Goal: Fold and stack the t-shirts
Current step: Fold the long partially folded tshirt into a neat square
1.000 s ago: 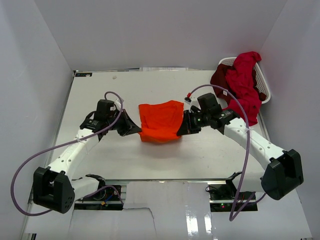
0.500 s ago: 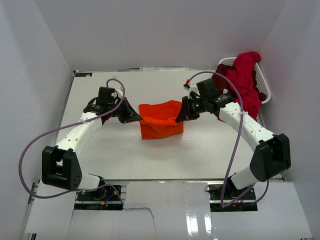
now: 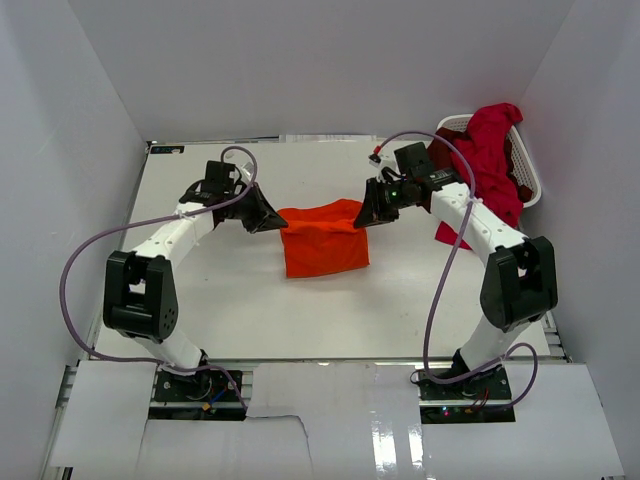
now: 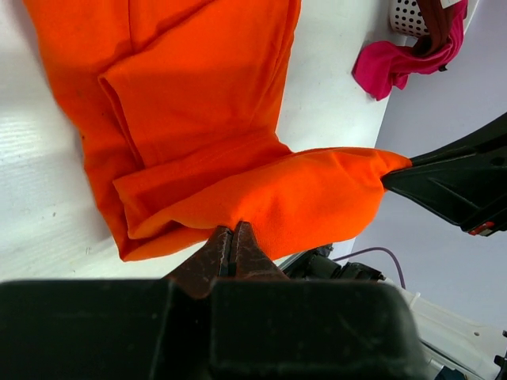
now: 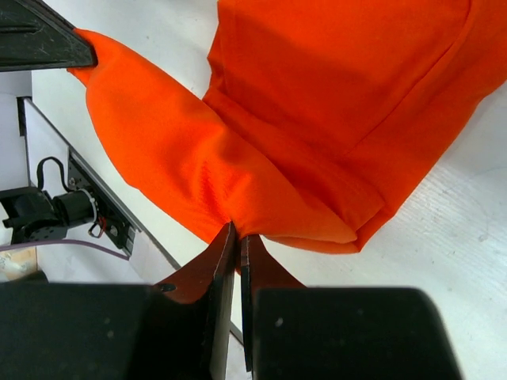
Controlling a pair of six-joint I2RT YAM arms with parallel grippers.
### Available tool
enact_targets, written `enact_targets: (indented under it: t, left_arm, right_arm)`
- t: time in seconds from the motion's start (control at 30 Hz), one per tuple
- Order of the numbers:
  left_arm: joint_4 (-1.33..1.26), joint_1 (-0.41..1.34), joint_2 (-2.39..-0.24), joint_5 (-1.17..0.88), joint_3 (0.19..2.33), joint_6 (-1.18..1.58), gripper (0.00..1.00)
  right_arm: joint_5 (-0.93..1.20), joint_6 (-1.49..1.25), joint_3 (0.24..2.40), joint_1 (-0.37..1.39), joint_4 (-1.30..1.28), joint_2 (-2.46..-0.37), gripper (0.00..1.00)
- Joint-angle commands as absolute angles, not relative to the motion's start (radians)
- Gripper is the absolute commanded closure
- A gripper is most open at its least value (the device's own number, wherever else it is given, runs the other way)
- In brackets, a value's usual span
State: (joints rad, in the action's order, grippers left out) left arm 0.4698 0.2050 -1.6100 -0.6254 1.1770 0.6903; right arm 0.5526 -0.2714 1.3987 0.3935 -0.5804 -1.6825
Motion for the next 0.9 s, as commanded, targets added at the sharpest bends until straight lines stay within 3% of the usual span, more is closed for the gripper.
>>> enact_targets:
  t: [0.0, 0.87]
  left_arm:
    - [0.440, 0.198, -1.635, -0.637, 1.252, 0.661, 1.00]
    - [0.465, 0.132, -1.934, -0.661, 1.502, 0.609, 1.00]
  right_arm:
    - [0.563, -0.235, 1.466, 0.384, -0.575, -1.718, 0.92]
    - [0.615, -0.207, 1.787, 0.298, -0.574, -2.057, 0.92]
